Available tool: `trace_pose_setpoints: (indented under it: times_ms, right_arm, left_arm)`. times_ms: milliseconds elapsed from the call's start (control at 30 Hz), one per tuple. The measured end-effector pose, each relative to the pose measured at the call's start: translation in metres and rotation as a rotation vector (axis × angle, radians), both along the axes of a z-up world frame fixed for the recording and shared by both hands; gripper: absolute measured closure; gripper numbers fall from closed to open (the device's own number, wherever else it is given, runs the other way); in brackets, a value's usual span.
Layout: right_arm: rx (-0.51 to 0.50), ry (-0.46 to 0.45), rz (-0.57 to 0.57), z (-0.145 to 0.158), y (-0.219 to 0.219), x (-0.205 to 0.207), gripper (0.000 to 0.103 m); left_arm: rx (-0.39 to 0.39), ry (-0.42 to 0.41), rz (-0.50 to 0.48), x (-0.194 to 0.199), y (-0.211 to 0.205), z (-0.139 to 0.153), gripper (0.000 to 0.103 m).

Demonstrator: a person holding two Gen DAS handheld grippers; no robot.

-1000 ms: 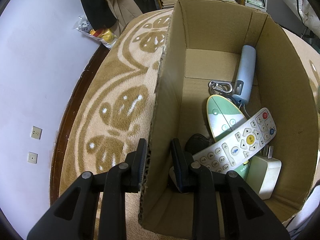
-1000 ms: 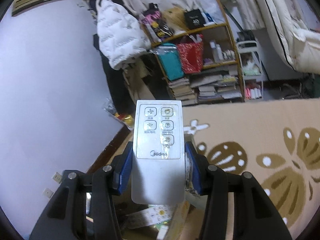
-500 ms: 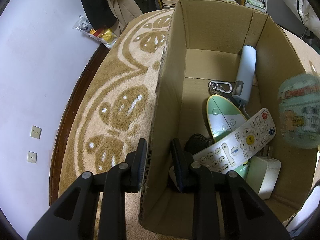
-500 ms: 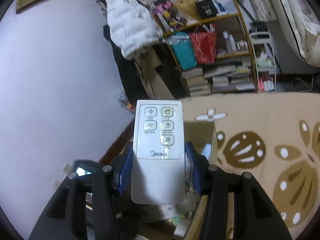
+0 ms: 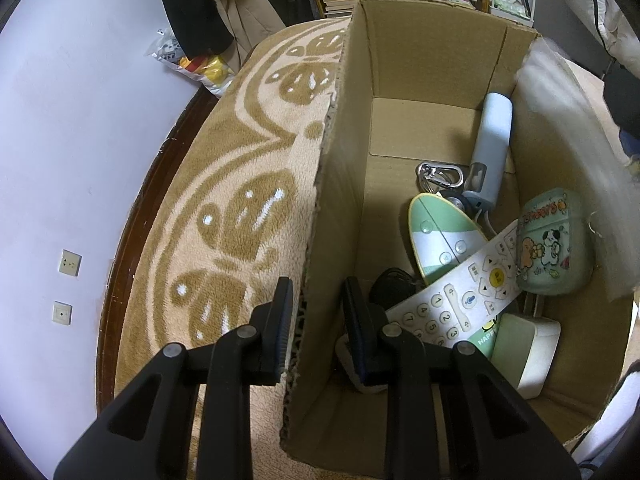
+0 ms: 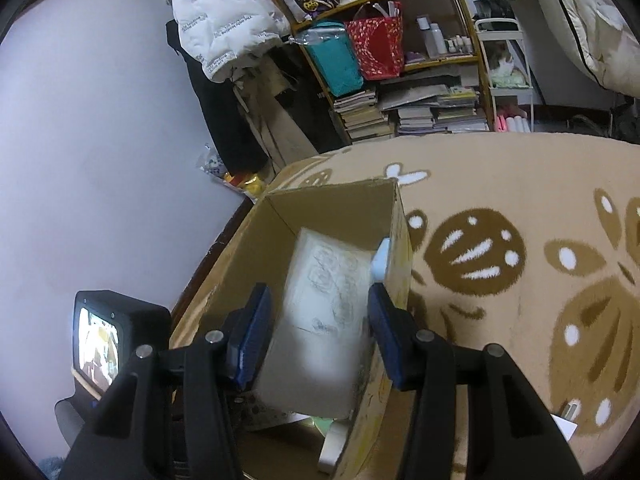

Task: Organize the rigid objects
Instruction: 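Carry the Midea remote into the box and release it with the right tool, then grasp the white wall charger with the right tool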

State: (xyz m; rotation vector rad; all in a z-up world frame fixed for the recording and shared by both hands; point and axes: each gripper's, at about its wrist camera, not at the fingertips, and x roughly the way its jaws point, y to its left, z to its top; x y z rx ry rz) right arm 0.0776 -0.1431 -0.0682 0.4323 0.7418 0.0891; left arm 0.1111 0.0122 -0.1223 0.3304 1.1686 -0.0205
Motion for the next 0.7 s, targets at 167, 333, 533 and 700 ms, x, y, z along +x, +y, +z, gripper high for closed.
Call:
trace_pose_setpoints:
  times_ms: [167,333,533,700]
  right_arm:
    - [-0.036,-0.014,-0.01,0.004,0.001,-0.002,0.05]
    - [-0.065,-0.008,-0.013,0.005,0.001,-0.006,0.047]
    - [-0.111,0.019,-0.069,0.004,-0.012,-0.017,0.021]
    - [-0.159,0.063,-0.15,0.001,-0.031,-0.027,0.014]
  left_arm:
    - [0.004,0.0,0.0,0.001,0.0,0.0,0.078]
    - [0.01,0.0,0.0,0.001,-0.001,0.001,0.078]
    - [0.01,-0.001,-0.001,0.001,-0.001,0.0,0.078]
    - [0.005,0.0,0.001,0.001,-0.001,0.0,0.078]
